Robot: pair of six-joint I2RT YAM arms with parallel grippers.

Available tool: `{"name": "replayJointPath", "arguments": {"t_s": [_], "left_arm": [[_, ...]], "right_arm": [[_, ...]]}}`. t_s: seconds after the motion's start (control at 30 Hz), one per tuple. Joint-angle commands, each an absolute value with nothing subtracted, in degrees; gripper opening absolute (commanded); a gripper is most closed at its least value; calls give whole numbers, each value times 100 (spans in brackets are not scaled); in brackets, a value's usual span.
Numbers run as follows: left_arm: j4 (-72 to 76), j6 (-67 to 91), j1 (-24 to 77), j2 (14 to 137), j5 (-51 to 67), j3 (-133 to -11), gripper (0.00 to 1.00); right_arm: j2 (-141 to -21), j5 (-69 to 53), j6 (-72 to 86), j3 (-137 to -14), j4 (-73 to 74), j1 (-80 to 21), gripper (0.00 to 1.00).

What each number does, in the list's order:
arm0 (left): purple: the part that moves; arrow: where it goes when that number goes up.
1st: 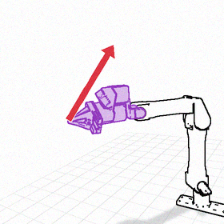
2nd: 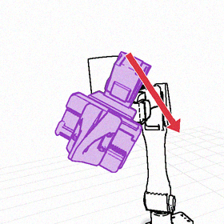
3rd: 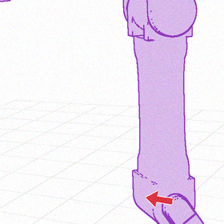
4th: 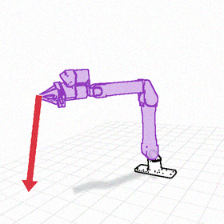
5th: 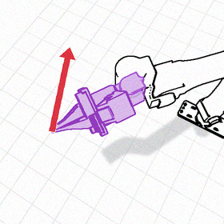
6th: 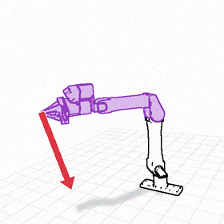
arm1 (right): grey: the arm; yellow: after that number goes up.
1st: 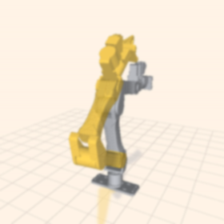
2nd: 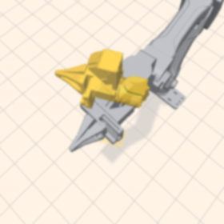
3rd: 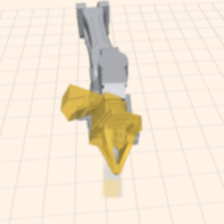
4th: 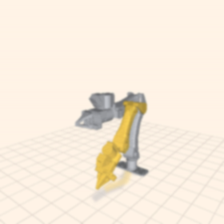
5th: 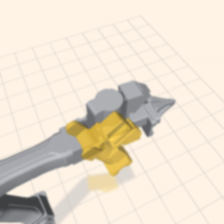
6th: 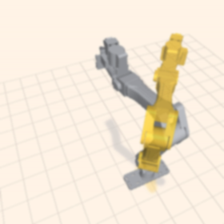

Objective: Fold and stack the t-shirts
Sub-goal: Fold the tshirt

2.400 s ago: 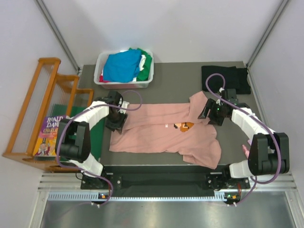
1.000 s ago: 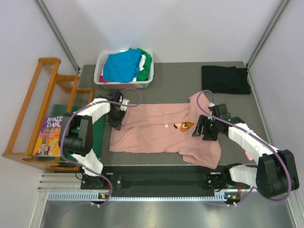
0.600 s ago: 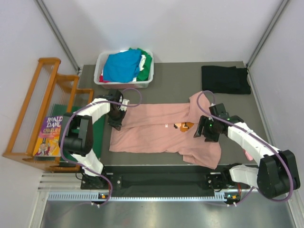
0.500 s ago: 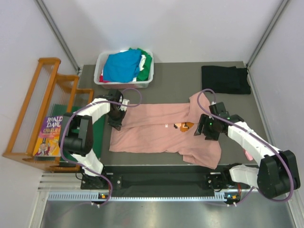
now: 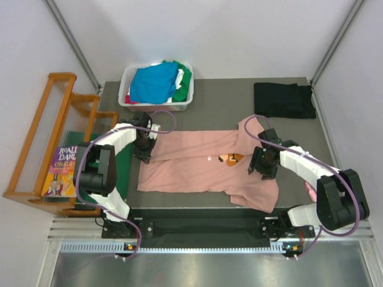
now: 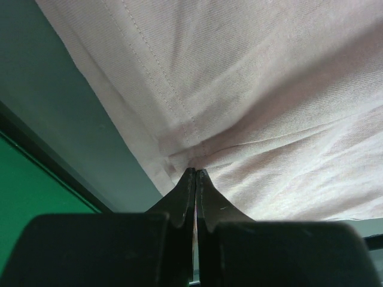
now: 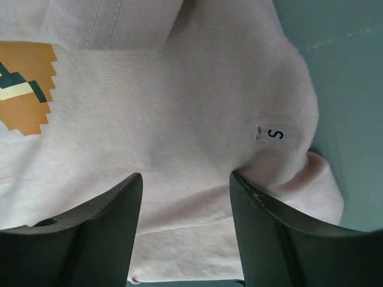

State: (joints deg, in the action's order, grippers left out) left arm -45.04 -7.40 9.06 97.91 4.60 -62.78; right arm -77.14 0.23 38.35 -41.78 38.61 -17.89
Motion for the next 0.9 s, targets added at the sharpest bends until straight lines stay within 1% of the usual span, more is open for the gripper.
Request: {"name": "replayJointPath", "arguments": {"t_s": [0.0,0.43,0.73,0.87], "left_arm": [[-4570,-861,853,9607,360,-6407,0],[-4605,-1107,686,9518,62,-6390,0],[-4641,-1239,598,9448,53,-6416,0],[-4658,-1301,571,9439,-158,-6434,0]], "right_arm": [[-7761,263,3972,-4298,3876,-1819,61],[-7875,106,3920,-4017,3788,-1424,62],[-7954,123,3858,-3850,3674,-1327,62],[-7910,184,3762,-3832,3683,-1266,62]]}}
